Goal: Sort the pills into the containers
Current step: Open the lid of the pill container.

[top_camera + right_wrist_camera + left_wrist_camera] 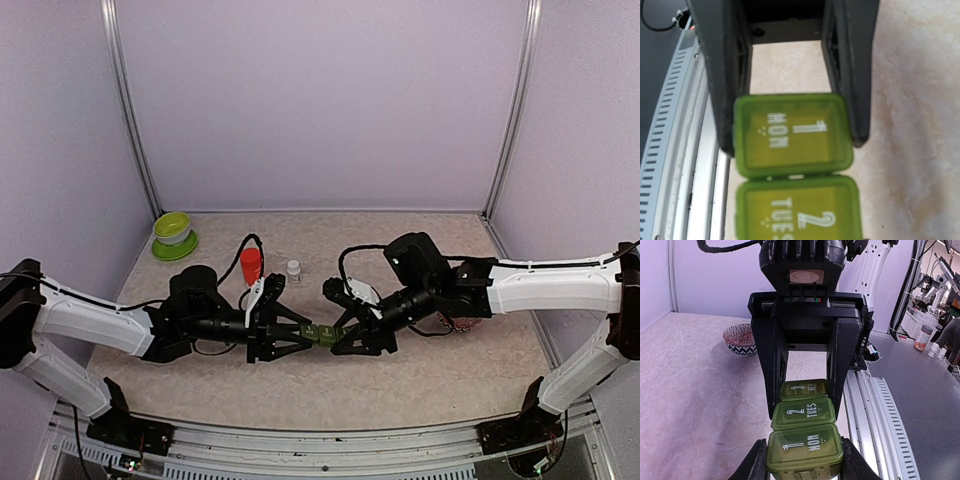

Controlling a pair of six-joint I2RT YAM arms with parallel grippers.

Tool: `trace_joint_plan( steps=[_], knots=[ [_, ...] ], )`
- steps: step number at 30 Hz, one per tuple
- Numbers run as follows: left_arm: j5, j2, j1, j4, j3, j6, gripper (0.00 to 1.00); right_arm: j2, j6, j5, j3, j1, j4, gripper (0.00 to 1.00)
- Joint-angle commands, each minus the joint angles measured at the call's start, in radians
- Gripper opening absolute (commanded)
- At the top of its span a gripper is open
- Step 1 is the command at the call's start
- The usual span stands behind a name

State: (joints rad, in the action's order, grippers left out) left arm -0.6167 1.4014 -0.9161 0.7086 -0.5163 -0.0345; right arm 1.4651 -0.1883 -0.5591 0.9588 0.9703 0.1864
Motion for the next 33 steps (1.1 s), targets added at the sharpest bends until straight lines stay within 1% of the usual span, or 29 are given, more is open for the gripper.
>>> trace_joint_plan(
  steps=[1,2,4,6,11,16,18,22,30,33],
  knots=[
    [-0.005,0.003,0.011,0.068,0.002,-0.085,0.4,-0.012,-0.011,0.076,-0.017,-0.004,-0.036,0.33],
    [-0.005,0.001,0.015,0.067,0.003,-0.087,0.43,-0.016,-0.011,0.075,-0.018,-0.004,-0.035,0.33],
    [-0.007,-0.004,0.021,0.056,0.003,-0.085,0.52,-0.023,-0.013,0.07,-0.02,-0.004,-0.036,0.33],
    [-0.005,-0.005,0.022,0.041,-0.001,-0.077,0.59,-0.03,-0.014,0.068,-0.023,-0.003,-0.035,0.32],
    [0.0,-0.007,0.026,-0.016,-0.014,-0.043,0.69,-0.04,-0.019,0.066,-0.019,-0.004,-0.03,0.31],
    [-0.044,-0.03,0.027,-0.091,-0.019,0.047,0.89,-0.036,-0.032,0.038,-0.001,-0.004,0.007,0.31],
    [-0.028,-0.042,0.025,-0.118,-0.023,0.085,0.91,-0.031,-0.04,0.025,0.009,-0.004,0.028,0.31],
    [-0.014,-0.064,0.027,-0.145,-0.042,0.116,0.91,-0.025,-0.046,0.02,0.021,-0.004,0.042,0.31],
    [-0.05,-0.032,0.022,-0.183,-0.09,0.148,0.83,-0.01,-0.05,0.003,0.026,-0.004,0.044,0.31],
    [-0.061,-0.024,0.018,-0.226,-0.106,0.173,0.82,-0.012,-0.05,0.005,0.025,-0.004,0.044,0.31]
  ],
)
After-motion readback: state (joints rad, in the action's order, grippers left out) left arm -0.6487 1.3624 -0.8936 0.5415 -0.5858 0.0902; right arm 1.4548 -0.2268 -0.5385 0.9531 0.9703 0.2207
